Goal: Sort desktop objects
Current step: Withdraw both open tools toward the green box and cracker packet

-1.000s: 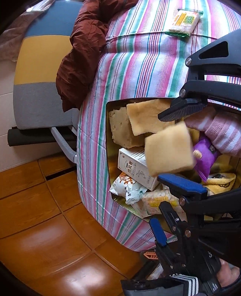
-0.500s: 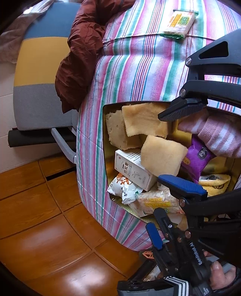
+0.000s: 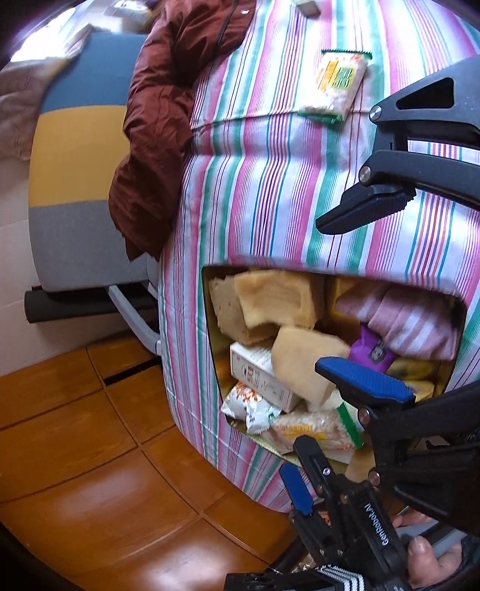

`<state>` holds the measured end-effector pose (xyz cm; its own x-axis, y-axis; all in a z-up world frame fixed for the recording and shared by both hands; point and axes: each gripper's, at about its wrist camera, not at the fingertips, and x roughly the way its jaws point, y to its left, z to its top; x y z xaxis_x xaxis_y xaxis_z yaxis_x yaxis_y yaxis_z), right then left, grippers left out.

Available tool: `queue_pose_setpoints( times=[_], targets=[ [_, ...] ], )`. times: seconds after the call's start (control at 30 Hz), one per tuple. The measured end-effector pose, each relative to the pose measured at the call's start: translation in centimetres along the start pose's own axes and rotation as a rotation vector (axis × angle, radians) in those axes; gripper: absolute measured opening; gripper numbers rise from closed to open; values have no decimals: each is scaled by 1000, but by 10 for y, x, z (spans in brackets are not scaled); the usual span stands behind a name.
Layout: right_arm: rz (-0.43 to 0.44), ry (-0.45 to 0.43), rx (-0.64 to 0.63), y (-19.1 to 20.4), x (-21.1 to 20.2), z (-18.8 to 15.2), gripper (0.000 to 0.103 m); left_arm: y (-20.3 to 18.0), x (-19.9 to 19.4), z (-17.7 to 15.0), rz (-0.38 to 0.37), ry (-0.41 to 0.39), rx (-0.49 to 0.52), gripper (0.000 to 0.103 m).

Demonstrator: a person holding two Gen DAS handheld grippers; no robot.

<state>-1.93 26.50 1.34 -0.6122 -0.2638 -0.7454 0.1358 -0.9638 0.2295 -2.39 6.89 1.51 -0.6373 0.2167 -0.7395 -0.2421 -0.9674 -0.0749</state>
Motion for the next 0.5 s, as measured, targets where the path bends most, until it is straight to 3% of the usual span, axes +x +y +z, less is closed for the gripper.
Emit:
queue_pose_setpoints(
  times=[0.5],
  targets=[
    [-144, -3, 120, -87, -44, 1, 76, -76, 6, 18, -78, -10, 166, 61]
  ],
)
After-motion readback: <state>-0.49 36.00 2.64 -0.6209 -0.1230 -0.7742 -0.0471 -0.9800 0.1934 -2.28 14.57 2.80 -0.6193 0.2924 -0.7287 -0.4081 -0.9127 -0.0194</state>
